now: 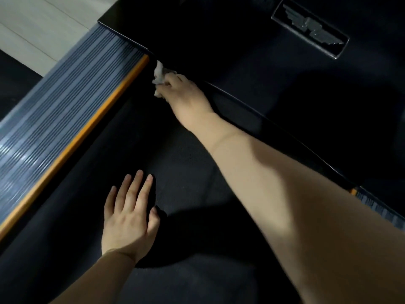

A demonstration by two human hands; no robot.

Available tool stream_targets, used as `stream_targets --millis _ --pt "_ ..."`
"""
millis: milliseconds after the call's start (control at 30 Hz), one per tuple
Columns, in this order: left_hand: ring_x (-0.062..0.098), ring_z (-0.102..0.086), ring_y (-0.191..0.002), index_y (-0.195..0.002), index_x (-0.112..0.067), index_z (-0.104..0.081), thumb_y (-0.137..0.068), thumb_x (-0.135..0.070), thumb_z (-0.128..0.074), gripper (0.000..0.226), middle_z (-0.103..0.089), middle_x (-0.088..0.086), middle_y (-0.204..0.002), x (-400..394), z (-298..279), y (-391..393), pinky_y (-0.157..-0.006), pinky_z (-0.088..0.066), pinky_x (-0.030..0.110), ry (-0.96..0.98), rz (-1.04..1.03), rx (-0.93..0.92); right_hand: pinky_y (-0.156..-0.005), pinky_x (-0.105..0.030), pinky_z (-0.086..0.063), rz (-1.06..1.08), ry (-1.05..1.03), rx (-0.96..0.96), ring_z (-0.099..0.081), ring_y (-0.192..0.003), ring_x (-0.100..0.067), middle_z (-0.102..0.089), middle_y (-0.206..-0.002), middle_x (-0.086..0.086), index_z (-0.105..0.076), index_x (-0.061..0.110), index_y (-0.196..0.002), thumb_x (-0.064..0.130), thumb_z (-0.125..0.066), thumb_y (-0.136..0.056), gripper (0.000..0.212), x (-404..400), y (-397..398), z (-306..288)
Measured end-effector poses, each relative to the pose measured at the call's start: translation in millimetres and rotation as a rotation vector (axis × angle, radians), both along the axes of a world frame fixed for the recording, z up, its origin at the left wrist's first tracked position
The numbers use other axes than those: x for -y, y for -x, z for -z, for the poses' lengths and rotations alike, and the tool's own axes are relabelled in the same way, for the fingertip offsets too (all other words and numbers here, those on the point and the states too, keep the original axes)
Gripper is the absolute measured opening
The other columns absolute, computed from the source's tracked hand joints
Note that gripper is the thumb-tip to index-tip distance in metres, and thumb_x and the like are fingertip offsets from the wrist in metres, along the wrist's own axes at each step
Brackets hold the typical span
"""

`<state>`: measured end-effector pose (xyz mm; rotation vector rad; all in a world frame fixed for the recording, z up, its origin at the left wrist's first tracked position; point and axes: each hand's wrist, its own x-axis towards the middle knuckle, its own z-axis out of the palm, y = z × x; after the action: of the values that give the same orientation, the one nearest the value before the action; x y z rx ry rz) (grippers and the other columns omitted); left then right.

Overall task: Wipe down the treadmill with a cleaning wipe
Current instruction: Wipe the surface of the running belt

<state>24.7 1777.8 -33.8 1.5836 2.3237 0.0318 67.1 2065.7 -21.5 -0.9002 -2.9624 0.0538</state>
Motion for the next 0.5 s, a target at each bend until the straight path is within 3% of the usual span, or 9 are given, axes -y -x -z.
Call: stream_targets --millis 33,100,167,233,300,333,433,500 --pt "0.022 -0.017 -0.150 -0.154 -0.022 -0.028 -0.087 -0.040 -0.035 0.070 -0.025 0.002 -0.161 0.8 -0.2 -0.2 -0.122 -0.005 0.042 -0.001 -0.001 0.000 -0.085 -0.038 -0.048 0.033 -0.054 0.006 -0.060 -0.098 -0.030 -0.064 -0.108 -0.011 -0.070 0.012 -0.109 0.011 -0.038 -0.094 0.035 -1.7 -6.7 0.3" --pt "0.023 -0.017 -0.150 -0.154 -0.022 -0.027 -0.087 -0.040 -0.035 0.070 -0.025 0.002 -0.161 0.4 0.1 -1.3 -0.122 -0.007 0.043 -0.008 -0.006 -0.006 -0.056 -0.033 -0.050 0.051 -0.076 0.016 -0.061 -0.060 -0.022 -0.063 -0.067 -0.005 -0.073 0.013 -0.070 0.005 -0.035 -0.079 0.039 -5.1 -19.0 -9.8" --pt "0.023 -0.018 -0.150 -0.154 -0.022 -0.028 -0.087 -0.040 -0.035 0.070 -0.026 0.003 -0.161 -0.1 0.8 -0.7 -0.122 -0.006 0.043 -0.004 0.000 -0.018 -0.044 -0.027 -0.042 0.007 -0.086 0.113 -0.057 -0.047 -0.018 -0.058 -0.055 -0.002 -0.068 0.013 -0.059 0.003 -0.033 -0.068 0.038 -9.5 -27.3 -18.1" --pt "0.023 -0.017 -0.150 -0.154 -0.022 -0.028 -0.086 -0.040 -0.034 0.070 -0.026 0.003 -0.161 -1.0 0.9 0.2 -0.122 -0.004 0.041 0.003 -0.005 -0.025 -0.043 -0.026 -0.036 0.086 -0.125 0.238 -0.062 -0.055 -0.021 -0.064 -0.069 -0.008 -0.071 0.008 -0.075 -0.002 -0.029 -0.072 0.043 5.4 -53.1 -27.7" --pt "0.023 -0.017 -0.150 -0.154 -0.022 -0.028 -0.086 -0.041 -0.034 0.071 -0.026 0.003 -0.161 -0.5 0.9 -0.9 -0.122 -0.001 0.040 0.013 -0.012 -0.029 -0.054 -0.030 -0.038 0.182 -0.081 0.375 -0.066 -0.082 -0.023 -0.065 -0.102 -0.013 -0.068 0.004 -0.102 -0.005 -0.031 -0.085 0.042 11.6 -85.0 -24.3" --pt "0.023 -0.017 -0.150 -0.154 -0.022 -0.028 -0.086 -0.041 -0.034 0.071 -0.025 0.003 -0.161 -0.7 0.7 -2.0 -0.122 0.000 0.039 0.013 -0.015 -0.028 -0.058 -0.030 -0.042 0.248 -0.037 0.391 -0.066 -0.088 -0.023 -0.063 -0.107 -0.012 -0.066 0.003 -0.107 -0.002 -0.034 -0.089 0.037 15.8 -105.9 -25.4" --pt "0.023 -0.014 -0.151 -0.155 -0.023 -0.026 -0.087 -0.041 -0.032 0.070 -0.024 0.003 -0.162 -2.6 0.5 -2.6 -0.123 0.002 0.038 0.005 -0.020 -0.022 -0.053 -0.026 -0.050 0.445 -0.065 0.350 -0.068 -0.066 -0.020 -0.070 -0.086 -0.008 -0.071 0.005 -0.097 0.005 -0.042 -0.085 0.031 36.8 -170.9 -34.9" --pt "0.023 -0.012 -0.151 -0.155 -0.022 -0.026 -0.088 -0.041 -0.031 0.070 -0.023 0.004 -0.162 -2.4 0.4 -2.7 -0.123 0.002 0.039 -0.003 -0.017 -0.020 -0.058 -0.030 -0.054 0.538 0.010 0.350 -0.070 -0.073 -0.023 -0.065 -0.117 -0.011 -0.064 0.003 -0.113 0.003 -0.055 -0.087 0.027 60.9 -222.8 -36.0"
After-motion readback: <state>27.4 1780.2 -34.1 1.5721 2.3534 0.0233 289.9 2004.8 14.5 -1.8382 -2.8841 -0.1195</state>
